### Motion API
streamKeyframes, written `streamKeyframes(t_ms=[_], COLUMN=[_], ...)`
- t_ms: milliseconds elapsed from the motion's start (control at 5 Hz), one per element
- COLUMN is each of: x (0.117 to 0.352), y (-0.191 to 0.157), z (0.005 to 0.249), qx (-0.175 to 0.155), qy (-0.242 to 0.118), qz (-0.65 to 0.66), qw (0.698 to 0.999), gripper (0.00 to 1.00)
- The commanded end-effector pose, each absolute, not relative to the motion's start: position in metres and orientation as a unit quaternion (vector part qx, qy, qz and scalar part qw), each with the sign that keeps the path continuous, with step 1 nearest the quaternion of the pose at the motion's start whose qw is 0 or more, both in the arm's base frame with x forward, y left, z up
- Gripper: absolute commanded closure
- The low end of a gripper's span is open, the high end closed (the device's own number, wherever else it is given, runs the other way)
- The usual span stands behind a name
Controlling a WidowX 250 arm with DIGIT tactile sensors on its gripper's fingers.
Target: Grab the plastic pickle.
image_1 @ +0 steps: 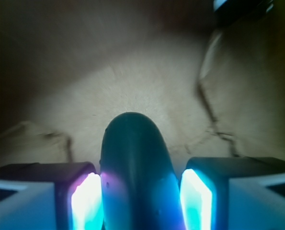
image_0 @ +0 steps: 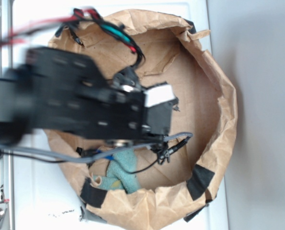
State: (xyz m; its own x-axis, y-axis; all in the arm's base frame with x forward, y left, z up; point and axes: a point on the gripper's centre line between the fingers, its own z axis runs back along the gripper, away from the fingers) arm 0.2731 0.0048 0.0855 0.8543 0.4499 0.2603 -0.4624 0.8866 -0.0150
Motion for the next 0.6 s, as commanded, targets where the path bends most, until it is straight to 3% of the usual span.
streamKeyframes(t_ms=[0,200,400], x=[0.266,0.253,0.254], y=[0.002,-0.001,-0.005], z=[0.161,0.179,0.175], qx=[-0.012,-0.037,-0.038], qy=[-0.166,-0.192,-0.208], qz=[0.212,0.201,0.219], qw=[0.963,0.96,0.953], gripper=[1.0,1.0,1.0])
